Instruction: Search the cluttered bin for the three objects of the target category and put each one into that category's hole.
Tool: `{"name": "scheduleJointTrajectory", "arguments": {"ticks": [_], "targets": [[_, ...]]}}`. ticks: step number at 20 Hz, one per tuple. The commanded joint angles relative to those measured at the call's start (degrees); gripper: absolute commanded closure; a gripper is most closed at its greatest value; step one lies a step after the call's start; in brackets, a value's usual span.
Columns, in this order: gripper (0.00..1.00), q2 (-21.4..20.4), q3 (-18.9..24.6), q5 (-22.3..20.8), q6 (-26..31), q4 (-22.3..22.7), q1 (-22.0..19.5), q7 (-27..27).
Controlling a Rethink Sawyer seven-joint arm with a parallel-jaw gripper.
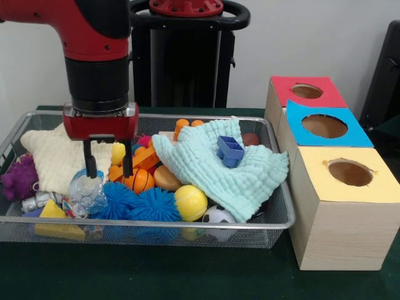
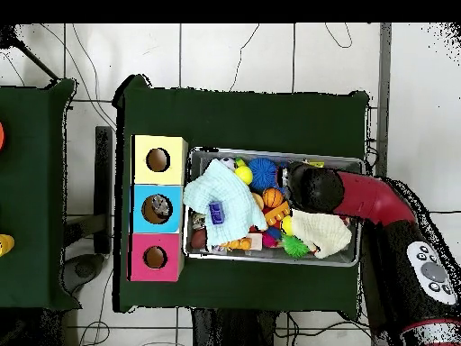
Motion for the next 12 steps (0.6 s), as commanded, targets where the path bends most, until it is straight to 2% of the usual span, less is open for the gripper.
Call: {"name": "scheduleJointTrajectory", "arguments": {"ticks": [1, 6, 12], "targets": [[0.0, 3.22, 2.75, -6.87, -2.88, 9.42, -0.62, -4.71], [0.0, 4.42, 2.32, -8.58, -2.1, 9.94, -2.46, -4.49], [0.0, 0.93, 3.74, -5.54, 3.93, 9.07, -4.39, -4.67]]}}
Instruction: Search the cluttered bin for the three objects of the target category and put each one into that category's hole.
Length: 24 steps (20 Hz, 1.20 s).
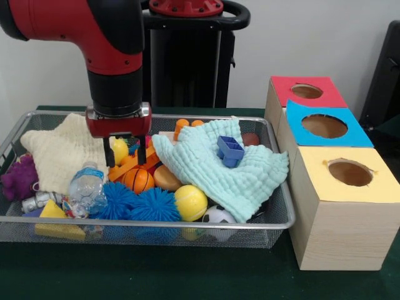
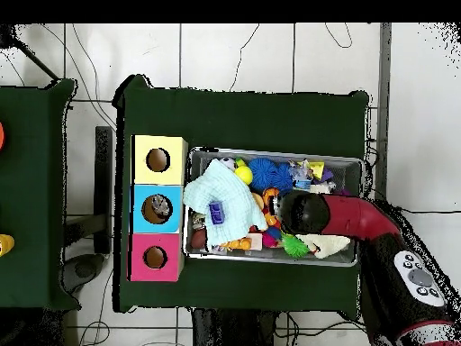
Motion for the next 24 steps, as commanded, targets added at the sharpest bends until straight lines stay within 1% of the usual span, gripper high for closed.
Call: {"name": "scheduleJointTrajectory", "arguments": {"ticks": [1, 7, 11, 13, 19, 24], "targets": [[0.0, -0.87, 3.95, -0.4, 4.09, 2.91, -3.25, -4.59], [0.0, -1.86, 4.67, 0.58, 3.31, 3.25, -6.26, -3.89], [0.0, -3.3, 5.0, 1.14, 2.93, 4.96, -7.55, -2.92], [0.0, -3.25, 4.88, 1.09, 2.18, 5.23, -7.5, -1.82], [0.0, -0.24, 4.57, 0.26, -0.54, 3.69, -6.75, 0.32], [0.0, 0.36, 3.47, -0.27, -2.4, 3.97, -5.64, 2.36]]}}
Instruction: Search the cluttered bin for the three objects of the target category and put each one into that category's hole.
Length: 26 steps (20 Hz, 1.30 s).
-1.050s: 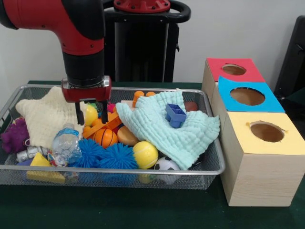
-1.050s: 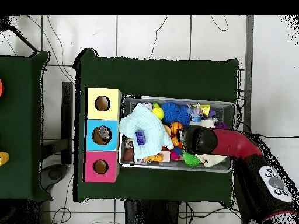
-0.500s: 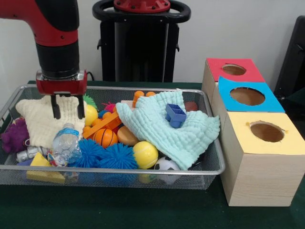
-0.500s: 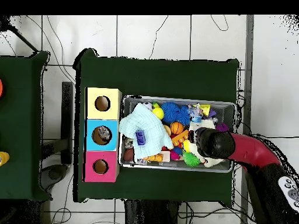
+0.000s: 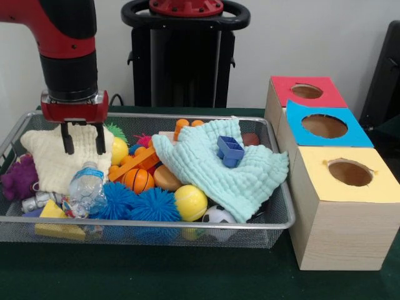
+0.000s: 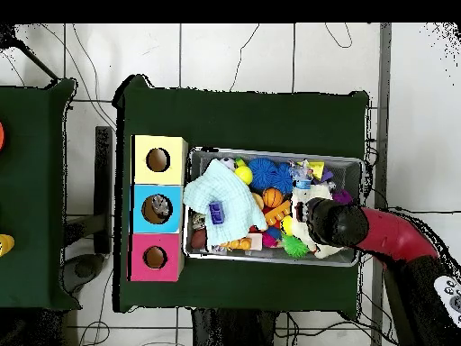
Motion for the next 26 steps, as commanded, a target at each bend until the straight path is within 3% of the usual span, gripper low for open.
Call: {"name": "scheduleJointTrajectory", "arguments": {"ticks": [1, 26], "targets": [[0.0, 2.39, 3.13, -0.4, -2.58, 2.91, 1.33, 2.53], [0.0, 5.95, -1.16, -2.18, -6.71, -2.9, 4.57, 4.62]]}}
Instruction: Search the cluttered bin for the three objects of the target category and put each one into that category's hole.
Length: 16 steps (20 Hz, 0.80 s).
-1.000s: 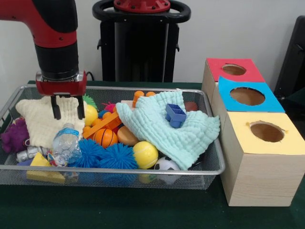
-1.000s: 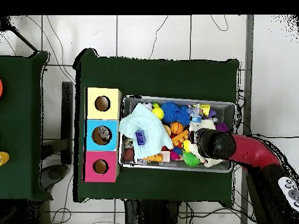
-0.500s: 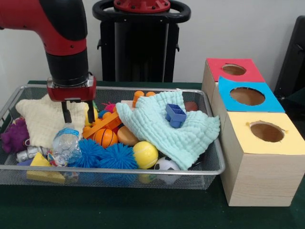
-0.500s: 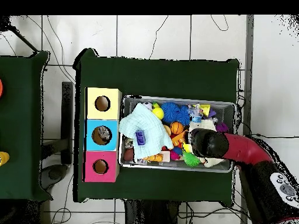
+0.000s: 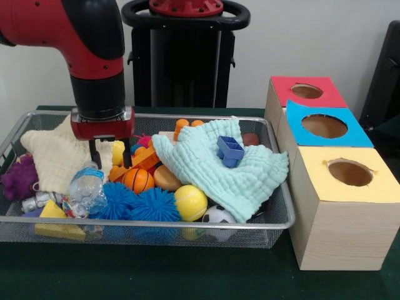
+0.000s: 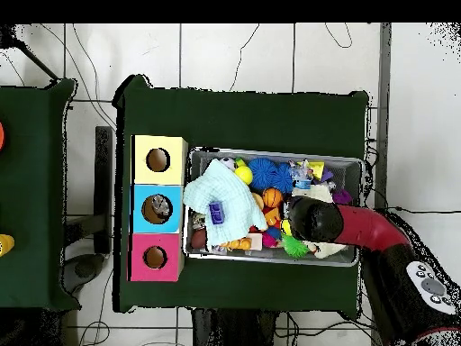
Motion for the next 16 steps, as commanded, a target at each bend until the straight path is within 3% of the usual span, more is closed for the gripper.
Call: {"name": "scheduleJointTrajectory", "arguments": {"ticks": [1, 16], "targets": [[0.0, 2.2, -0.96, -2.13, -3.32, -2.81, 1.32, 4.61], [0.0, 0.47, -3.77, -1.43, -2.65, -3.29, 3.15, 5.51]]}}
